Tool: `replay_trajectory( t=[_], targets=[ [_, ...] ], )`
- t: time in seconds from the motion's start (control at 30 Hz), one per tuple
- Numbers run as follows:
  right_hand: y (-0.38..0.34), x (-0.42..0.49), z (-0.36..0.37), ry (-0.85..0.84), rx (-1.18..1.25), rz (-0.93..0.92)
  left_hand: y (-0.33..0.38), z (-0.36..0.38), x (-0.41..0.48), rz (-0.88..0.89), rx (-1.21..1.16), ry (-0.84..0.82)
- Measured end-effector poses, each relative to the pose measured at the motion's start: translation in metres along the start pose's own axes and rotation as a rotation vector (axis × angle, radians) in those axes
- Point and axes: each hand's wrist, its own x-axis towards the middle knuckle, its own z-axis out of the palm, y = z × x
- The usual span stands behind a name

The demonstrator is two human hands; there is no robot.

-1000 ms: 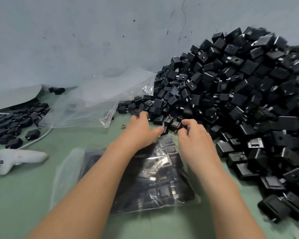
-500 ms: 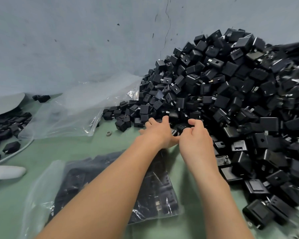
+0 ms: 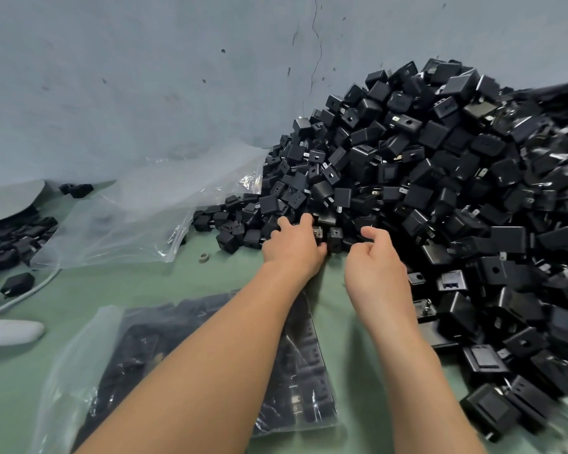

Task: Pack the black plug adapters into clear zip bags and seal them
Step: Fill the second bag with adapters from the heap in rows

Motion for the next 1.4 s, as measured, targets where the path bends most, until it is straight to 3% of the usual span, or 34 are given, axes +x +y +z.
replay_trajectory(
  t=[0.23, 0.43, 0.5, 0.6, 0.7, 0.77, 0.83, 0.97, 1.03, 1.27, 1.4],
  targets=[
    [0.0, 0.002, 0.001, 0.028, 0.02, -0.029, 0.007, -0.002, 0.003, 0.003, -0.081, 0.018],
    [-0.008, -0.001, 0.002, 0.084, 0.128, -0.09, -0.013, -0.019, 0.01, 0.057, -0.371, -0.027],
    [-0.015, -0.004, 0.002, 0.112, 0.228, -0.106, -0.022, -0.035, 0.015, 0.045, -0.601, -0.019],
    [-0.024, -0.006, 0.005, 0.075, 0.46, -0.056, -0.035, -0.072, 0.014, -0.118, -1.116, -0.087],
    [-0.033, -0.015, 0.012, -0.141, 0.773, 0.117, -0.052, -0.105, -0.011, -0.262, -1.758, -0.28],
    [-0.039, -0.026, 0.021, -0.288, 0.994, 0.269, -0.06, -0.111, -0.041, -0.297, -2.007, -0.377],
    [-0.047, -0.043, 0.033, -0.436, 1.175, 0.388, -0.064, -0.106, -0.074, -0.287, -1.995, -0.279],
    [-0.056, -0.081, 0.065, -0.671, 1.349, 0.517, -0.066, -0.076, -0.135, -0.13, -1.459, 0.381],
    [-0.055, -0.095, 0.076, -0.707, 1.405, 0.528, -0.07, -0.068, -0.159, -0.037, -1.259, 0.544],
    [-0.055, -0.119, 0.094, -0.755, 1.409, 0.599, -0.088, -0.074, -0.193, 0.068, -1.173, 0.624],
    [-0.055, -0.12, 0.099, -0.707, 1.561, 0.678, -0.094, -0.083, -0.195, 0.023, -1.463, 0.656]
  ],
)
